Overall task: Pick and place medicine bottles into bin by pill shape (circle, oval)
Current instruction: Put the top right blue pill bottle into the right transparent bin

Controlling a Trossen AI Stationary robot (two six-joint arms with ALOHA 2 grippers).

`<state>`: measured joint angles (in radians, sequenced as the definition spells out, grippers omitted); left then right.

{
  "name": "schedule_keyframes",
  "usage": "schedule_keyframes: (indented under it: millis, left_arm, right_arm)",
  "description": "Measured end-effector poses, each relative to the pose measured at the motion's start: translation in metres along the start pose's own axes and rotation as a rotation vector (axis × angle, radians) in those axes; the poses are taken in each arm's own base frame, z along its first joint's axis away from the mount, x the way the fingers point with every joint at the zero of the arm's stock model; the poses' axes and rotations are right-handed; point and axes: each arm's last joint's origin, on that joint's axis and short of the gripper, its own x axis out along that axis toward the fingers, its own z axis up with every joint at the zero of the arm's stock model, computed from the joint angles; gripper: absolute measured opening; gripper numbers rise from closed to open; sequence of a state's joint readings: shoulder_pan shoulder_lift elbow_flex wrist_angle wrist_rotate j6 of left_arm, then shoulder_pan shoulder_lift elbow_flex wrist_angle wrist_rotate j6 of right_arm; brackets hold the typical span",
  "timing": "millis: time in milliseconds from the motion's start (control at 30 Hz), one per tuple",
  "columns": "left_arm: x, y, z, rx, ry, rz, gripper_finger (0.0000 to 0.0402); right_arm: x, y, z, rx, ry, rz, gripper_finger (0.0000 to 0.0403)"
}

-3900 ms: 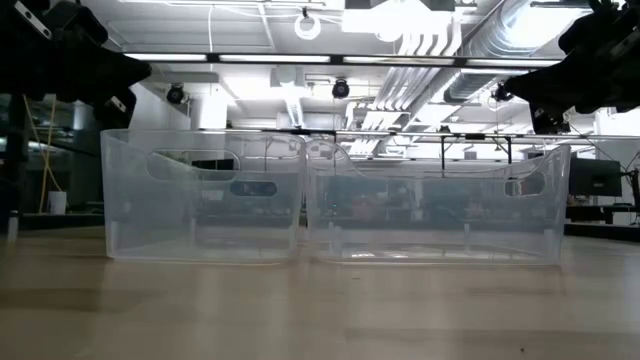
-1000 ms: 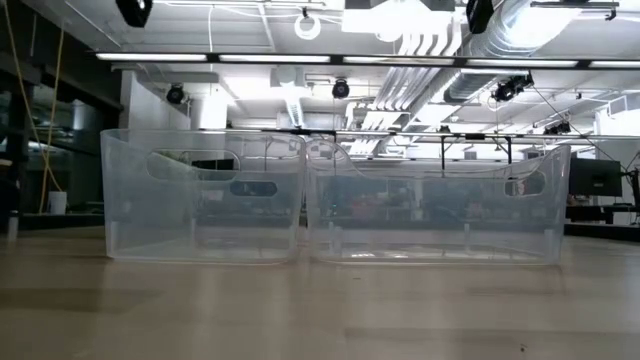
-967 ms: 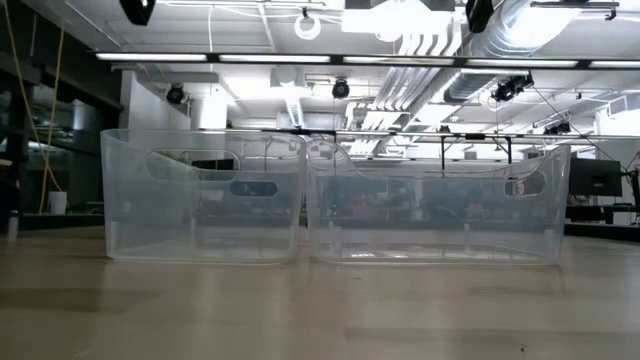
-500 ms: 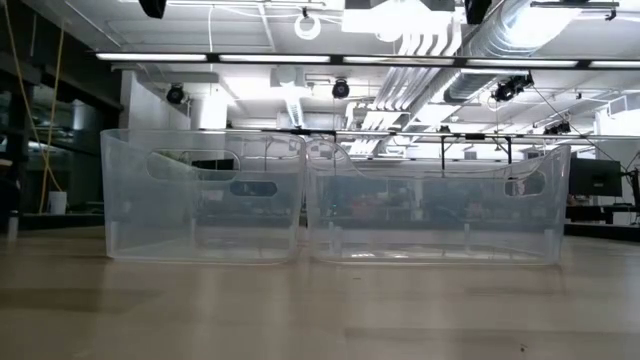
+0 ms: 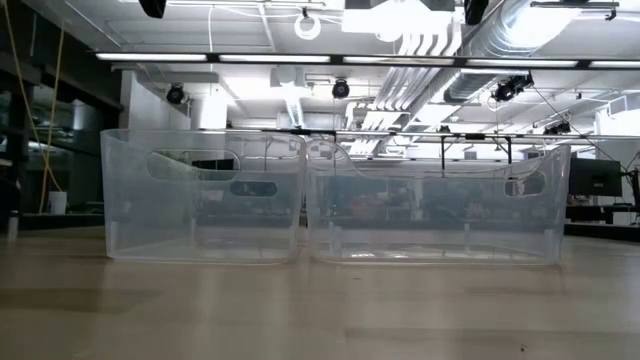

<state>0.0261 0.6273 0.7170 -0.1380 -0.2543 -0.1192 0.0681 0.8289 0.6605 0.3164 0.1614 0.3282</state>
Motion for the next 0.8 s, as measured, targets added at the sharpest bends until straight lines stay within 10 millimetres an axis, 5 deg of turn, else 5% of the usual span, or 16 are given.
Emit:
schedule_keyframes:
  millis: [400,633,800]
  left_arm:
    - [0.0,0.001,0.0,-0.018,-0.001,0.022,0.0]
    - [0.0,0.001,0.0,-0.038,-0.001,0.022,0.0001]
    - [0.0,0.001,-0.001,-0.059,0.003,0.022,0.0]
  right_arm:
    - [0.013,0.001,-0.008,0.177,0.148,-0.023,0.0294]
    - [0.027,0.012,0.012,0.162,0.374,-0.07,0.0309]
    - [0.036,0.036,0.02,0.278,0.664,-0.025,0.0309]
